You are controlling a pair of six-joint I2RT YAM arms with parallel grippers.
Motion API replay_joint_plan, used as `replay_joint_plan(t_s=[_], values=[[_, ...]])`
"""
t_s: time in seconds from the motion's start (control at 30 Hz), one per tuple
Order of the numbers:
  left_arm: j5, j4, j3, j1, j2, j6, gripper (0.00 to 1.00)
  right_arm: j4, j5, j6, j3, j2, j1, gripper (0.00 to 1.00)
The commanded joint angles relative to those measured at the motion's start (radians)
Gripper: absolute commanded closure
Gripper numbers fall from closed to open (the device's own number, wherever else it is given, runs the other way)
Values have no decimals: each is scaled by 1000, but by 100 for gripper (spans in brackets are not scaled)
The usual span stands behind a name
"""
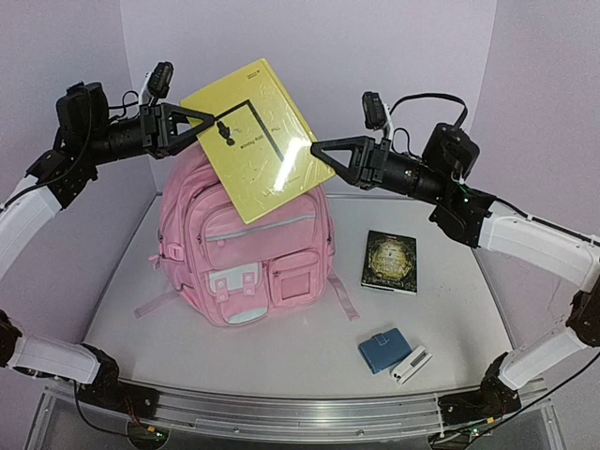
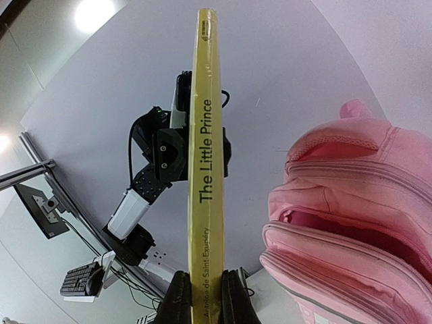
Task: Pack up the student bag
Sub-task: Place the book in the student bag.
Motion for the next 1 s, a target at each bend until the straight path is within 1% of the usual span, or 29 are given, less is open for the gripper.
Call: replay_joint_plan(t_s=[0.0,0.03,0.07,0.13,0.27,0.3,0.37,0.43,0.5,0.63,0.73,0.87,0.97], values=[[21,109,-2,-4,-34,-12,96,163,-2,-2,40,-11,5,100],[21,103,0,-4,-36,6,99,162,0,-7,39,-9,5,99],[19,94,2,-4,-40,31,100,160,3,-12,37,-8,5,96],[-11,58,10,-2,-52,111,100,157,8,-25,31,-9,5,71],[-46,-11,59,0,-59,260,100,156,22,-44,14,-22,5,27],[-47,-30,80,0,-54,289,100,154,27,-49,5,-28,5,18],[-71,-77,130,2,-42,351,100,150,44,-62,-13,-46,5,10],[-101,-113,171,5,-34,414,100,143,59,-76,-31,-66,5,5],[-136,-133,205,15,-26,462,100,139,81,-90,-53,-88,5,2],[-177,-198,289,35,2,548,100,117,144,-124,-89,-133,3,2],[-184,-229,324,57,9,588,100,100,178,-144,-108,-160,3,2],[-168,-269,343,101,6,620,100,87,189,-157,-122,-176,3,2],[-126,-273,342,147,-2,623,100,81,188,-158,-129,-179,3,2]])
